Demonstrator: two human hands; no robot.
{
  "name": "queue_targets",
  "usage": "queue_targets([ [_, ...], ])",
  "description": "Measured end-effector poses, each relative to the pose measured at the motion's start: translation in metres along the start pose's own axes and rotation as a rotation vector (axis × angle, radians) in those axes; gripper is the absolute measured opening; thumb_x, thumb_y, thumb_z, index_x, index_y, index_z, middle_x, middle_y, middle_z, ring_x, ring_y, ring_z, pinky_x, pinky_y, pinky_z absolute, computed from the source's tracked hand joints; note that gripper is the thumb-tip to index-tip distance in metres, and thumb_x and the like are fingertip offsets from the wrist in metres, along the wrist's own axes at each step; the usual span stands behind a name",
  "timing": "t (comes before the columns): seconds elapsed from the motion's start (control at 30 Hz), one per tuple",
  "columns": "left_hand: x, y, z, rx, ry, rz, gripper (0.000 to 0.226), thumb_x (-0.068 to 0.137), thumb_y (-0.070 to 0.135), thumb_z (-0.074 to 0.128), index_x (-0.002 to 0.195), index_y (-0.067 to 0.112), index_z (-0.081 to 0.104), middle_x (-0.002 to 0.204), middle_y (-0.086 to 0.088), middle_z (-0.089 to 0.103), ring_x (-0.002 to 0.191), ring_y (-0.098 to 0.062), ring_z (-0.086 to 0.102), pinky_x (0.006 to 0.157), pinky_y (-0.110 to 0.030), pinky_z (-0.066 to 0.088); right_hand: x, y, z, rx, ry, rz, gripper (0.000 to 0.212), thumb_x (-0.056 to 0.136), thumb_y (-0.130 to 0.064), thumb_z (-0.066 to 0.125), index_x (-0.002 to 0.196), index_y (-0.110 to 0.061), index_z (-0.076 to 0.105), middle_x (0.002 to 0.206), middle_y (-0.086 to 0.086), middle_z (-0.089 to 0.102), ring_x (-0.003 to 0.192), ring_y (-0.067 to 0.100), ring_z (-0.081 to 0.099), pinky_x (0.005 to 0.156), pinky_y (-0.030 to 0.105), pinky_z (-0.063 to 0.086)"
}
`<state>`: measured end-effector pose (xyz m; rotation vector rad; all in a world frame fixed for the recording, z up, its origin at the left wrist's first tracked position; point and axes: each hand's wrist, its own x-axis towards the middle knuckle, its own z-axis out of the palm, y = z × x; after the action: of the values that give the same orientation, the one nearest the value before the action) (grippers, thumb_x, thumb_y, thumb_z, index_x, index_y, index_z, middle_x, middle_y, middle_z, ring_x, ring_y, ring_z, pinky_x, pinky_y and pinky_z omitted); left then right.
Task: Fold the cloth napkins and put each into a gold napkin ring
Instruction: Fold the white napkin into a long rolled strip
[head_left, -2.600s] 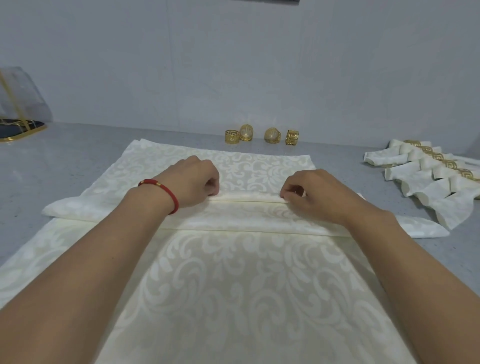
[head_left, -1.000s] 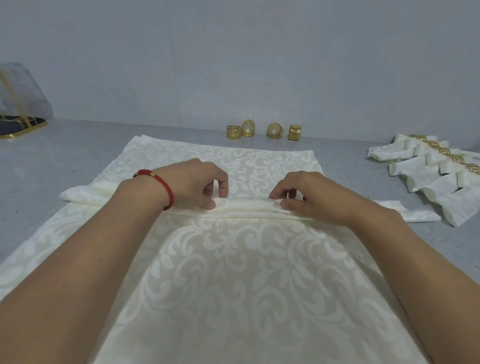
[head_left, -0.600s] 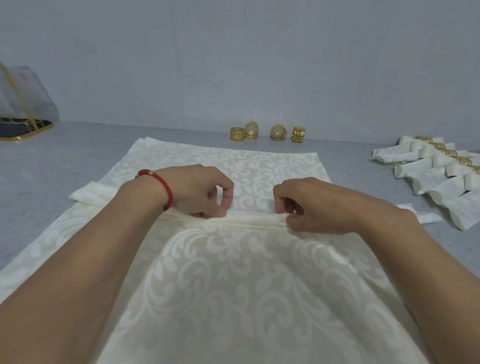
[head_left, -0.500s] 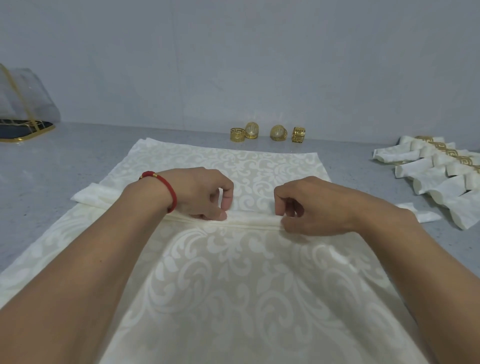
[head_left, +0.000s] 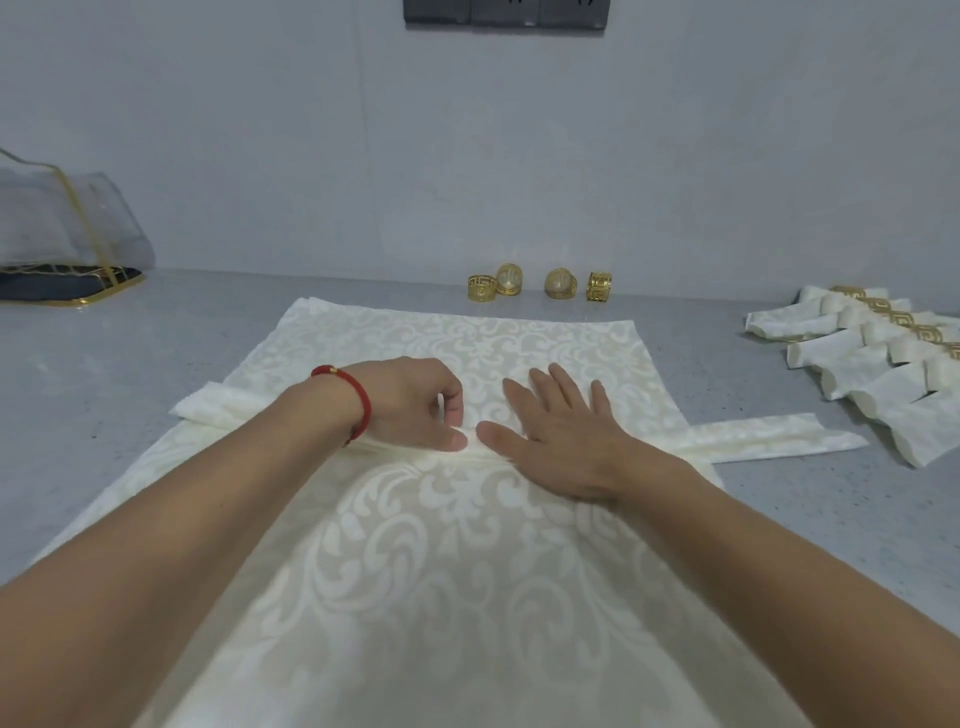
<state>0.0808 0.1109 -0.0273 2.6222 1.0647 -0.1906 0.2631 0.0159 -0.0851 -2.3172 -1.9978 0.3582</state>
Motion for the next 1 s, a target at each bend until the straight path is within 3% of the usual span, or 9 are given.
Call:
queue_targets([
  [0.2,-0.007,0.029,-0.012,0.320,-0.158,-0.085,0.030,0.097,0.050,0.049,0.107,0.022,0.053,0.102,0.007,0.056,0.097,-0.019,0.059,0.093,-0.041,0.053,-0.001,0.002,-0.004,0.016,-0.024,-0.017,0.089,0.092,-0.082,0.019,0.163,-0.033,-0.005,0.170,0.003,-0.017,0.153,0.019,-0.030,0.121,0.057,-0.018],
  [0.37,-0.011,0.061,-0.009,0.515,-0.161,-0.152,0.040,0.100,0.042,0.046,0.127,0.013,0.052,0.118,-0.006,0.060,0.102,-0.027,0.063,0.087,-0.038,0.054,-0.005,0.000,-0.002,-0.010,0.021,-0.015,0.097,0.086,-0.088,0.016,0.163,-0.032,-0.003,0.171,0.006,-0.013,0.154,0.023,-0.026,0.120,0.061,-0.017],
  [0.5,-0.007,0.073,-0.021,0.335,-0.277,-0.243,0.035,0.095,0.023,0.054,0.127,0.008,0.055,0.108,-0.012,0.072,0.072,-0.024,0.065,0.052,-0.024,0.050,-0.003,-0.001,0.000,-0.022,0.038,-0.018,0.099,0.086,-0.089,0.017,0.163,-0.030,-0.002,0.171,0.007,-0.011,0.155,0.024,-0.025,0.119,0.063,-0.017],
  [0.63,-0.007,0.063,-0.039,-0.146,-0.453,-0.214,0.034,0.097,0.009,0.044,0.124,-0.006,0.058,0.088,-0.021,0.068,0.074,-0.031,0.069,0.072,-0.035,0.056,-0.004,-0.002,-0.002,-0.003,0.022,-0.026,0.107,0.081,-0.093,0.013,0.164,-0.027,-0.002,0.171,0.007,-0.010,0.155,0.024,-0.023,0.120,0.063,-0.017],
  [0.77,-0.008,0.045,-0.041,-0.188,-0.520,-0.040,0.024,0.100,0.006,0.052,0.123,0.004,0.053,0.100,-0.018,0.075,0.097,-0.033,0.072,0.080,-0.037,0.054,-0.001,-0.001,-0.010,0.083,-0.042,-0.028,0.092,0.094,-0.080,0.024,0.164,-0.024,0.004,0.172,0.004,-0.007,0.156,0.019,-0.021,0.122,0.057,-0.016],
  [0.83,-0.005,0.036,-0.036,-0.206,-0.452,0.022,0.024,0.100,0.021,0.060,0.119,0.005,0.059,0.095,-0.012,0.077,0.092,-0.027,0.073,0.075,-0.035,0.053,-0.004,0.002,-0.023,0.212,-0.046,-0.040,0.069,0.102,-0.061,0.037,0.160,-0.024,0.028,0.170,0.000,0.013,0.158,0.019,-0.004,0.125,0.053,-0.007],
  [0.87,-0.003,0.032,-0.033,-0.216,-0.411,0.037,0.024,0.099,0.026,0.062,0.115,0.008,0.063,0.091,-0.010,0.077,0.087,-0.025,0.072,0.074,-0.034,0.053,-0.006,0.005,-0.032,0.334,-0.061,-0.047,0.056,0.103,-0.052,0.044,0.153,-0.026,0.042,0.165,-0.003,0.028,0.156,0.019,0.014,0.126,0.049,0.006],
  [0.93,0.001,0.025,-0.027,-0.225,-0.332,0.067,0.019,0.097,0.031,0.065,0.105,0.015,0.068,0.081,-0.007,0.073,0.077,-0.020,0.067,0.072,-0.033,0.055,-0.015,0.017,-0.045,0.594,-0.084,-0.069,0.035,0.101,-0.043,0.057,0.132,-0.030,0.064,0.143,-0.011,0.056,0.131,0.012,0.049,0.105,0.030,0.038],
  [1.0,0.005,0.018,-0.021,-0.220,-0.258,0.092,0.016,0.095,0.037,0.065,0.097,0.022,0.070,0.078,-0.004,0.067,0.072,-0.017,0.062,0.070,-0.031,0.054,-0.021,0.035,-0.055,0.588,-0.046,-0.101,0.019,0.098,-0.038,0.066,0.111,-0.028,0.076,0.112,-0.020,0.070,0.106,0.004,0.061,0.082,0.019,0.042],
])
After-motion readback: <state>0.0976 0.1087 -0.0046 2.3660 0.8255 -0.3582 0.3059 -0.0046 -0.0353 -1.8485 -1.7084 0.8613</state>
